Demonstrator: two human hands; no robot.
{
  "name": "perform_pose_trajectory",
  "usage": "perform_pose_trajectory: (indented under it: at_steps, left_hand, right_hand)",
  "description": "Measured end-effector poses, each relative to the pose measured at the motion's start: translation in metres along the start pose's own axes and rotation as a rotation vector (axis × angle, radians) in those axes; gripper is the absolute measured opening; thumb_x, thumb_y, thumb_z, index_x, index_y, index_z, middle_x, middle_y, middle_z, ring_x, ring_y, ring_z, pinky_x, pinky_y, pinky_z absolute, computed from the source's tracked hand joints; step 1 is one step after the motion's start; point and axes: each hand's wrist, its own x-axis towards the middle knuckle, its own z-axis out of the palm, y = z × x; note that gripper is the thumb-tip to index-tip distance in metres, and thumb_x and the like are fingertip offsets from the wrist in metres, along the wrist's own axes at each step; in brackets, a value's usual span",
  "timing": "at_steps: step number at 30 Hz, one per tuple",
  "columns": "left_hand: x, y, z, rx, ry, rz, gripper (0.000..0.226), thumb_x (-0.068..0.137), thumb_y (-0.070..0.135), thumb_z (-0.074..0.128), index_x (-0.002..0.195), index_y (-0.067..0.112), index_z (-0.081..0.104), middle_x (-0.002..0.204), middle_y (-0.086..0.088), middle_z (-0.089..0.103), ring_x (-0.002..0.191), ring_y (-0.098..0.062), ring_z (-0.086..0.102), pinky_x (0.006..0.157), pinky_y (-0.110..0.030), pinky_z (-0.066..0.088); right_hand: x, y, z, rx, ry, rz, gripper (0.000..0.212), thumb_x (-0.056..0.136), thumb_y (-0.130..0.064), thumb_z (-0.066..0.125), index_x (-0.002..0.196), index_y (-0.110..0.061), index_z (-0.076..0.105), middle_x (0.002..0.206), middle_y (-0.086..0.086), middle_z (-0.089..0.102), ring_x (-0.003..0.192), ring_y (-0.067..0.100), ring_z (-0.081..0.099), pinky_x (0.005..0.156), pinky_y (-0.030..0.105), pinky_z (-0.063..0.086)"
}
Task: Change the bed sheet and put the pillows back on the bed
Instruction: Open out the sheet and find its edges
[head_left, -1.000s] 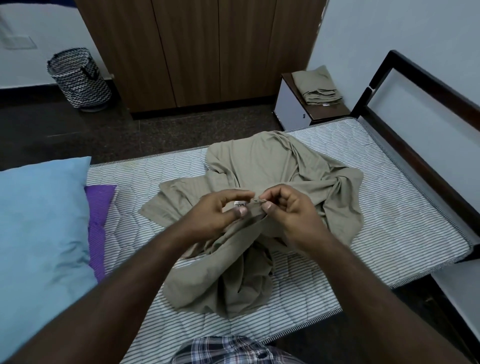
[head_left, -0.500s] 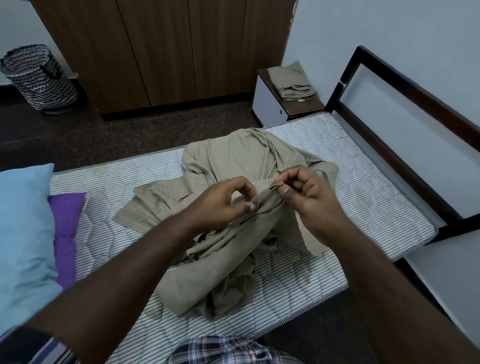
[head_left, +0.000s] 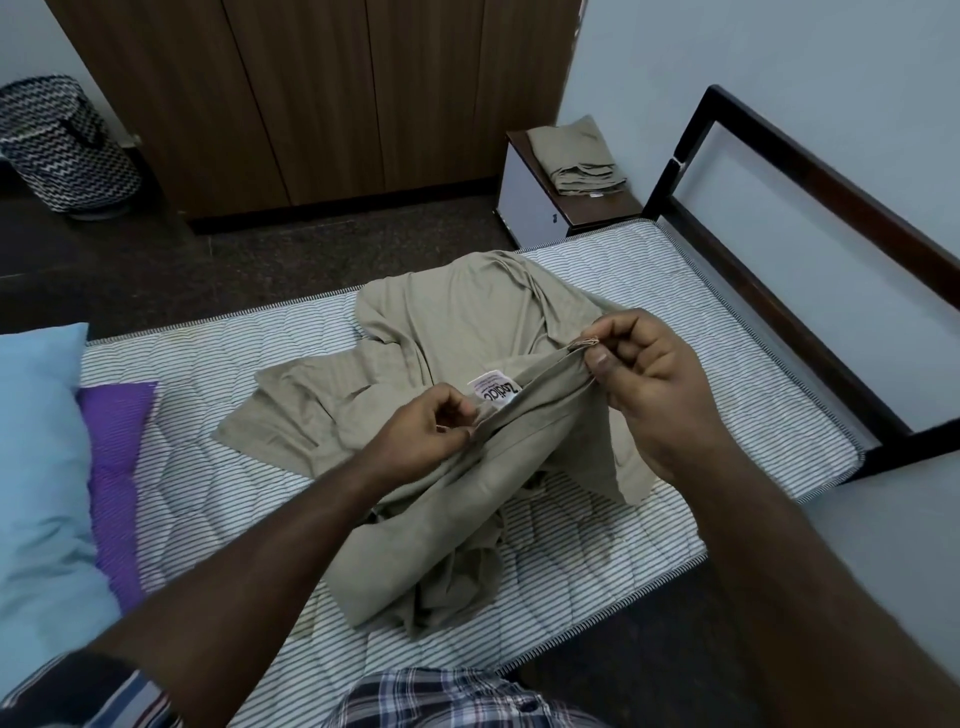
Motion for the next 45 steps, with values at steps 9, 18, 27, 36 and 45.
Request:
perform_pose_trajectory:
  at_steps: [9, 18, 27, 36, 45]
  left_hand:
    - [0.017, -0.031, -0.006, 0.37, -0.101, 0.048, 0.03, 0.075, 0.032, 0.071, 0.105, 0.025, 0.071, 0.144, 0.005, 0.051, 0.133, -0.006, 0.045, 0.109, -0.018, 0.032]
    - [0.028, -0.037, -0.01, 0.794, -0.047, -0.03, 0.046, 0.08, 0.054, 0.05, 0.113, 0.028, 0.067, 0.114, 0.005, 0.065, 0.112, -0.021, 0.059, 0.088, -0.038, 0.051]
    - [0.041, -0.049, -0.018, 0.59, 0.103, -0.244, 0.022, 0.082, 0.027, 0.051, 0.076, 0.013, 0.066, 0.087, -0.013, 0.072, 0.091, -0.033, 0.068, 0.075, -0.035, 0.052]
    - [0.117, 0.121, -0.133, 0.485, 0.717, 0.163, 0.026, 0.093, 0.023, 0.049, 0.094, 0.014, 0.073, 0.09, -0.01, 0.073, 0.087, -0.028, 0.068, 0.071, -0.033, 0.048]
    - [0.093, 0.117, -0.023, 0.31, 0.213, 0.314, 0.05, 0.088, 0.033, 0.073, 0.135, 0.022, 0.059, 0.13, 0.008, 0.057, 0.117, -0.009, 0.055, 0.103, -0.027, 0.043]
  right_hand:
    - [-0.003, -0.008, -0.003, 0.03, 0.002, -0.004, 0.024, 0.094, 0.01, 0.055, 0.097, -0.013, 0.063, 0.087, 0.003, 0.065, 0.076, 0.004, 0.059, 0.065, 0.014, 0.047]
    - [-0.003, -0.014, -0.007, 0.088, 0.001, -0.009, 0.015, 0.082, -0.016, 0.065, 0.089, -0.029, 0.072, 0.091, 0.003, 0.068, 0.089, 0.016, 0.061, 0.081, 0.031, 0.051]
    - [0.003, -0.019, -0.027, -0.088, 0.196, -0.097, 0.019, 0.095, -0.001, 0.06, 0.101, -0.018, 0.065, 0.091, 0.002, 0.068, 0.087, 0.012, 0.063, 0.077, 0.025, 0.053]
    - [0.105, -0.033, -0.11, -0.088, 0.593, -0.015, 0.018, 0.092, 0.001, 0.058, 0.094, -0.013, 0.07, 0.086, -0.003, 0.07, 0.084, 0.014, 0.063, 0.086, 0.043, 0.051]
    - [0.125, -0.078, -0.063, -0.203, 0.205, -0.271, 0.029, 0.096, -0.001, 0.054, 0.09, -0.025, 0.069, 0.09, -0.006, 0.072, 0.085, 0.007, 0.065, 0.08, 0.024, 0.05]
